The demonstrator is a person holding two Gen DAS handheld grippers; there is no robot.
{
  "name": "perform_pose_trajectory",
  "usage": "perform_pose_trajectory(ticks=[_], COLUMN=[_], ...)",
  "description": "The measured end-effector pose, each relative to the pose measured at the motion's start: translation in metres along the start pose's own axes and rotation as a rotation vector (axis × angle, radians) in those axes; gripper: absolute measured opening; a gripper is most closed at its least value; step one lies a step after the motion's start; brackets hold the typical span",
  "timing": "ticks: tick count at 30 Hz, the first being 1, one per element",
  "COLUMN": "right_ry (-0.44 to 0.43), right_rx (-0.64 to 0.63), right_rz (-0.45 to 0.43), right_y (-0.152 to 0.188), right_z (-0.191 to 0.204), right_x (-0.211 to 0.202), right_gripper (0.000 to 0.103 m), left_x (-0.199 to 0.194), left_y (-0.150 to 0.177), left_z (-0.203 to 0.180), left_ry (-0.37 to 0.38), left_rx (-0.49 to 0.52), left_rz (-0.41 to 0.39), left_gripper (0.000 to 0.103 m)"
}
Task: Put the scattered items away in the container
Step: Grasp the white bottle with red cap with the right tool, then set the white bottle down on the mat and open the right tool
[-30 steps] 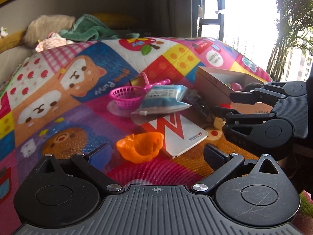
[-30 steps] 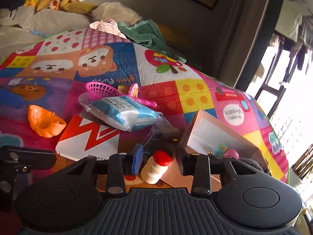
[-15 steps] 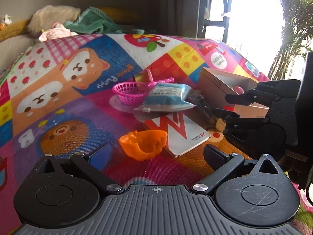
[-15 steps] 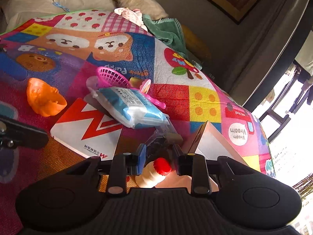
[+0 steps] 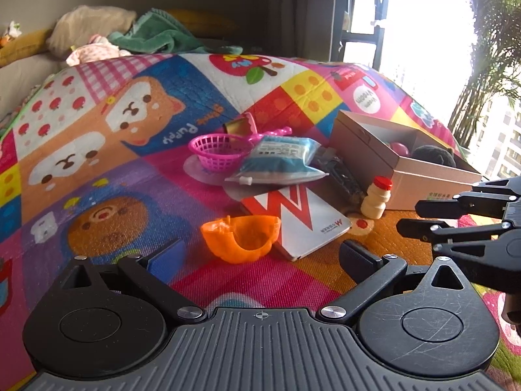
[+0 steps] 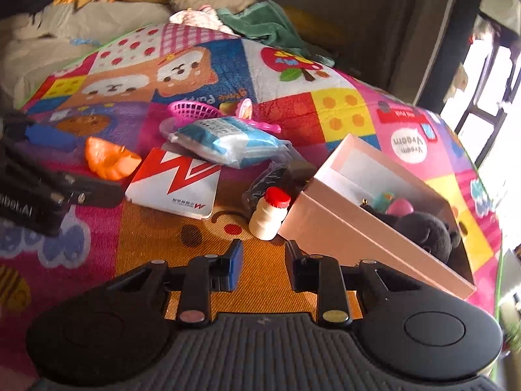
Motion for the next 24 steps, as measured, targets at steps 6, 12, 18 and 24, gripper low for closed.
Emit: perform_pose_trajectory(ticks=[6,12,18,24], right_ry=[0.035,0.040,0.091,0.199], right_rx=[0.266,0.262,0.186,0.264], right_rz=[0.032,0.020,0.008,0.048], right_y=[-0.009,-0.009,0.020,0.073], right_z=[-0.014,-0.014,-0.038,-0.083], right_x=[0.035,0.035,-0.017,-0.063], right_gripper=[0.026,0.023,0.023,0.023], left_x=[-0.004,-0.002,-0.001,0.006], left_y=[-0.001,-0.001,0.000,0.002], left_z=[0.011,0.013,0.012,0.010], left_ry=[-0.032,-0.022,-0.031,-0.044], left_rx=[-0.065,-0.079,-0.072,-0.053], left_rz=[-0.021,-0.009,-0.002,0.038], left_gripper=[0.103,0.103,0.103,0.103])
Point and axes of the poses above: each gripper's, at about its wrist camera, not at the fingertips, and x roughly the way its jaws point, z to its left, y to its underside, the point moved 8 cm from there along x, roughly the way its jaws point, and after that the axes turned 5 degrees about -z, right-handed, at the moved point
